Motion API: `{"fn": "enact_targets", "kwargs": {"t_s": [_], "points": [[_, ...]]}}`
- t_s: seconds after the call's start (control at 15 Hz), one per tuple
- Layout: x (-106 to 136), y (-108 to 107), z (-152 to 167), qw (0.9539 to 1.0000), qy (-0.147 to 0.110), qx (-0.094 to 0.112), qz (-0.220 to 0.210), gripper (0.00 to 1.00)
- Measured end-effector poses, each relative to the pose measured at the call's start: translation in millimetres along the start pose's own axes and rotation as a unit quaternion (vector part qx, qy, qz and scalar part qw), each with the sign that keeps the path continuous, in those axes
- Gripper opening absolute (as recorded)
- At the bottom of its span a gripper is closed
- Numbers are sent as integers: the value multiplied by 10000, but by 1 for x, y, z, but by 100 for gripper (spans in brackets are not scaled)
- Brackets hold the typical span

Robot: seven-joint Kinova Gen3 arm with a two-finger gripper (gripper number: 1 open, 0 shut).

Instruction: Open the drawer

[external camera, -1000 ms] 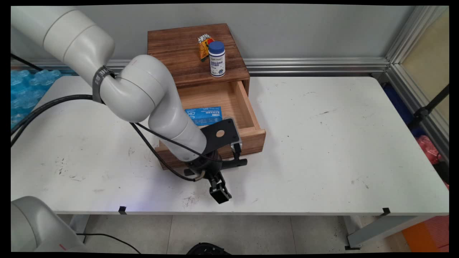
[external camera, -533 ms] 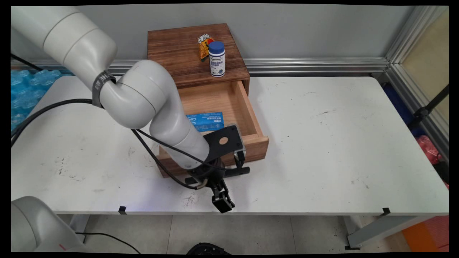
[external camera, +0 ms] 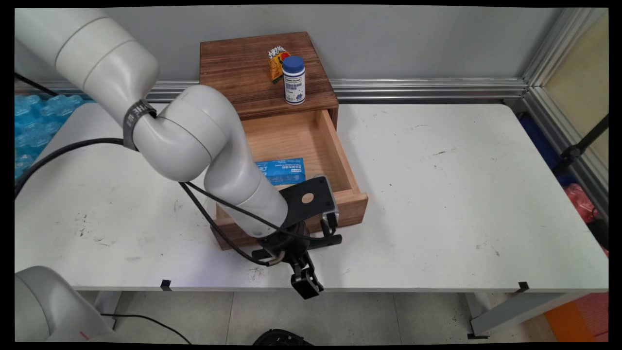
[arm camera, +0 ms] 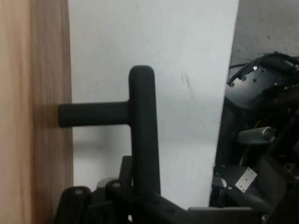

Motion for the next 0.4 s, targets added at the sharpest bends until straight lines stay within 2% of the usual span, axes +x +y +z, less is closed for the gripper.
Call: {"fn": "enact_targets", "kwargs": {"t_s": [0.4], "points": [[4, 8, -8, 9998, 54, 52, 162, 100]]}}
